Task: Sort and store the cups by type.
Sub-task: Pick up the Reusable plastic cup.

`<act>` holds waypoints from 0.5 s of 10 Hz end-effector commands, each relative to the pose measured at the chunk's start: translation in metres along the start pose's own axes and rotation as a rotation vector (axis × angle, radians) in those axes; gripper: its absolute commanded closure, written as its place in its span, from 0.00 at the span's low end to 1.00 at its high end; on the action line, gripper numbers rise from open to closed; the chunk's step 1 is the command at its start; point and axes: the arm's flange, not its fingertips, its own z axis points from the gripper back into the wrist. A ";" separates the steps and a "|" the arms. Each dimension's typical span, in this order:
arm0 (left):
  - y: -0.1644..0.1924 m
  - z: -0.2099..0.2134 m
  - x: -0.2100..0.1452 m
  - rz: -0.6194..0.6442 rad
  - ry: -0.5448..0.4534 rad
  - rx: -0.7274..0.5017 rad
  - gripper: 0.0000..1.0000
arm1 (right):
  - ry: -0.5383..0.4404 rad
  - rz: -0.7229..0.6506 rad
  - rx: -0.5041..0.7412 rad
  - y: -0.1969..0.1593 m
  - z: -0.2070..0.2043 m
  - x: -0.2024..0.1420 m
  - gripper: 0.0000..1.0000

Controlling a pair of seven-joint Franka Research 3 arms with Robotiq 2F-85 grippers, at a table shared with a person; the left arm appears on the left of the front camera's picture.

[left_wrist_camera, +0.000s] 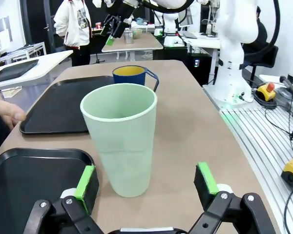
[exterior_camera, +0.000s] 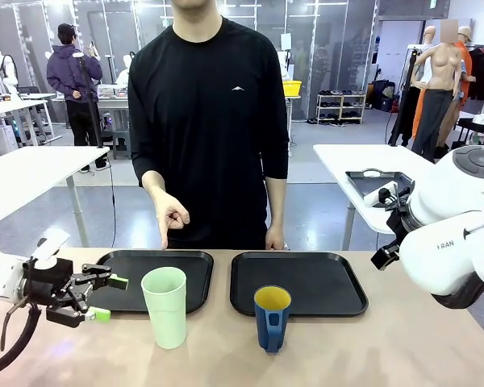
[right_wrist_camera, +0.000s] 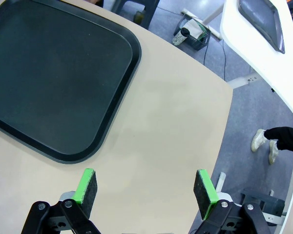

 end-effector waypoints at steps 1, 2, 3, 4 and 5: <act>-0.002 -0.002 0.000 0.003 -0.002 -0.014 0.00 | 0.003 0.000 0.001 0.001 -0.001 -0.002 0.00; -0.002 -0.002 0.000 0.003 -0.002 -0.014 0.00 | 0.003 0.000 0.001 0.001 -0.001 -0.002 0.00; -0.002 -0.002 0.000 0.003 -0.002 -0.014 0.00 | 0.003 0.000 0.001 0.001 -0.001 -0.002 0.00; -0.002 -0.002 0.000 0.003 -0.002 -0.014 0.00 | 0.003 0.000 0.001 0.001 -0.001 -0.002 0.00; -0.002 -0.002 0.000 0.003 -0.002 -0.014 0.00 | 0.003 0.000 0.001 0.001 -0.001 -0.002 0.00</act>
